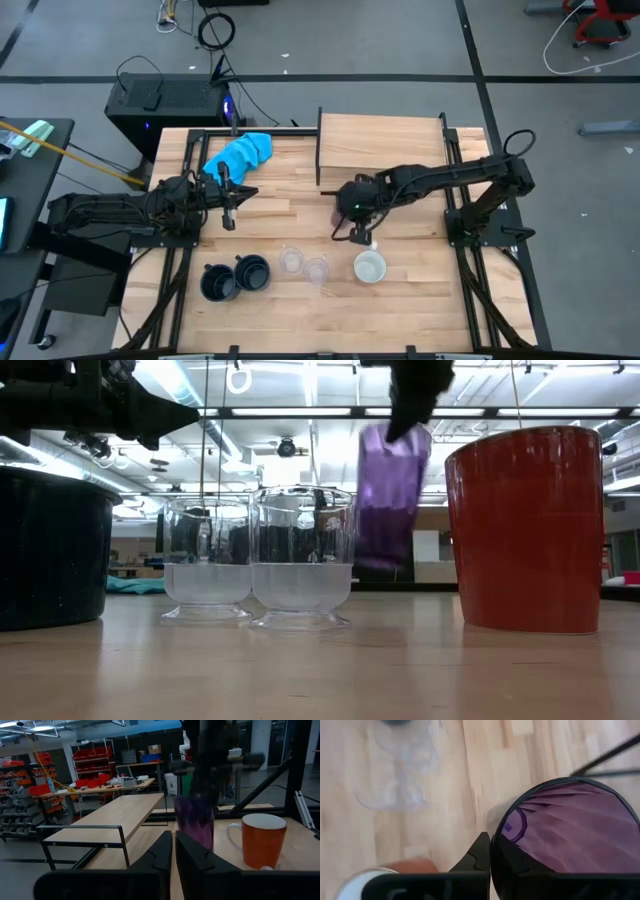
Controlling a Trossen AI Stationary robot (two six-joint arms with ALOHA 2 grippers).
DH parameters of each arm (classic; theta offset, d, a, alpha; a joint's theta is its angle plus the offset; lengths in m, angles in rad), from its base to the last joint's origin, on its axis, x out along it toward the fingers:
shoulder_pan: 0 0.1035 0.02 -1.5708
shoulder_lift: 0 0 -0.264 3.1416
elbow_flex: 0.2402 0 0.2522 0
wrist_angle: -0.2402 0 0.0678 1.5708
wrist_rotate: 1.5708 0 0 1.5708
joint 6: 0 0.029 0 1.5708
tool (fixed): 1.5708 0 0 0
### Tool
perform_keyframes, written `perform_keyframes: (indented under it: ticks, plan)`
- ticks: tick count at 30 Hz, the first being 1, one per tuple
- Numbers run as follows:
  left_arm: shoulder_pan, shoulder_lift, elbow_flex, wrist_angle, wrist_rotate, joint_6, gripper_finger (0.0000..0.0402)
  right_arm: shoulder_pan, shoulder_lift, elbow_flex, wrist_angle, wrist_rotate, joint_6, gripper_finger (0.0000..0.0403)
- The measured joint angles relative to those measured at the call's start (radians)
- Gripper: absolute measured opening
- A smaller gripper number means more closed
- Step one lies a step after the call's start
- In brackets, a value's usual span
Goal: Stack small to large cups/mugs on shelf
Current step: Put the purple cup on the shelf
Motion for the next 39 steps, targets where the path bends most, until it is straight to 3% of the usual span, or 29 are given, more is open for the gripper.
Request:
perform_keyframes:
  ticks: [14, 23, 39]
  plan:
    - [0.000, 0.000, 0.000, 0.000, 0.000, 0.000, 0.0033, -0.004, -0.001, 0.212, -0.047, 0.007, -0.042, 0.0010]
    - [0.000, 0.000, 0.000, 0.000, 0.000, 0.000, 0.0033, -0.008, -0.003, 0.358, -0.147, 0.085, -0.113, 0.0009]
    - [0.000, 0.000, 0.000, 0.000, 0.000, 0.000, 0.0031, -0.130, -0.001, 0.414, -0.311, 0.141, -0.158, 0.0010]
